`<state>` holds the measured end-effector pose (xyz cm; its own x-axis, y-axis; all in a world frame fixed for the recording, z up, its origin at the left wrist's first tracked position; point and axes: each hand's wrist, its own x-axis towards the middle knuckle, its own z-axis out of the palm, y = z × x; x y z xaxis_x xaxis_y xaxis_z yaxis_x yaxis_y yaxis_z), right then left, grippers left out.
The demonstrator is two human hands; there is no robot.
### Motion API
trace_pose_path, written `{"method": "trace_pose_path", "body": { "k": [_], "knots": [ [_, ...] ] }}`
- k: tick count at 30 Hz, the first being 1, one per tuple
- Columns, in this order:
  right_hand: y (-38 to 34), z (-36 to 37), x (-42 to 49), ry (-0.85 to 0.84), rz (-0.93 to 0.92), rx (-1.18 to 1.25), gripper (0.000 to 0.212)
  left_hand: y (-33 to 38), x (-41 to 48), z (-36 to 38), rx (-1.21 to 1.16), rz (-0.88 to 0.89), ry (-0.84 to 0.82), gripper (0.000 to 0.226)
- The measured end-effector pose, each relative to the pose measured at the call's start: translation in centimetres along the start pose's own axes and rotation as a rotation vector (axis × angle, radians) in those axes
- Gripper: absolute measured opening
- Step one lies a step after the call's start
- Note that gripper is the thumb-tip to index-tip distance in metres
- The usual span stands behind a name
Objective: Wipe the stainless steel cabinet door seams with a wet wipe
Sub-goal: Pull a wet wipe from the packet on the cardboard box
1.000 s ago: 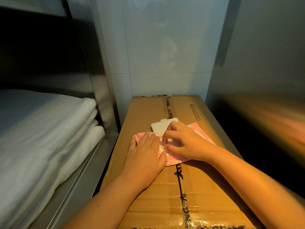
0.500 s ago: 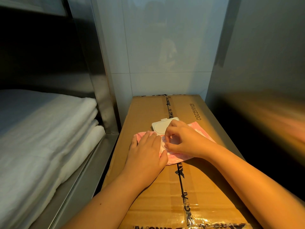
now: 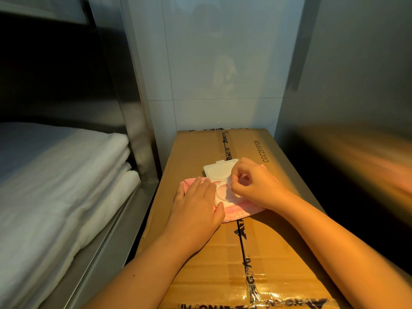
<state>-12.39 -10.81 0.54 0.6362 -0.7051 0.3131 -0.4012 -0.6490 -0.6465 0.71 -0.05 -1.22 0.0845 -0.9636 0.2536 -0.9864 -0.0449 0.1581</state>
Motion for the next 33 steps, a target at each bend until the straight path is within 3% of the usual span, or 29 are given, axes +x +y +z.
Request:
{"method": "trace_pose_path", "body": {
  "k": [16, 33],
  "knots": [
    [1.5, -2.5, -1.3, 0.127, 0.12, 0.252, 0.02, 0.3, 1.5, -0.9, -0.262, 0.112, -0.053, 0.038],
    [2.2, -2.1, -1.4, 0.145, 0.077, 0.32, 0.022, 1.8, 5.1, -0.9, -0.202, 0.102, -0.115, 0.018]
  ]
}}
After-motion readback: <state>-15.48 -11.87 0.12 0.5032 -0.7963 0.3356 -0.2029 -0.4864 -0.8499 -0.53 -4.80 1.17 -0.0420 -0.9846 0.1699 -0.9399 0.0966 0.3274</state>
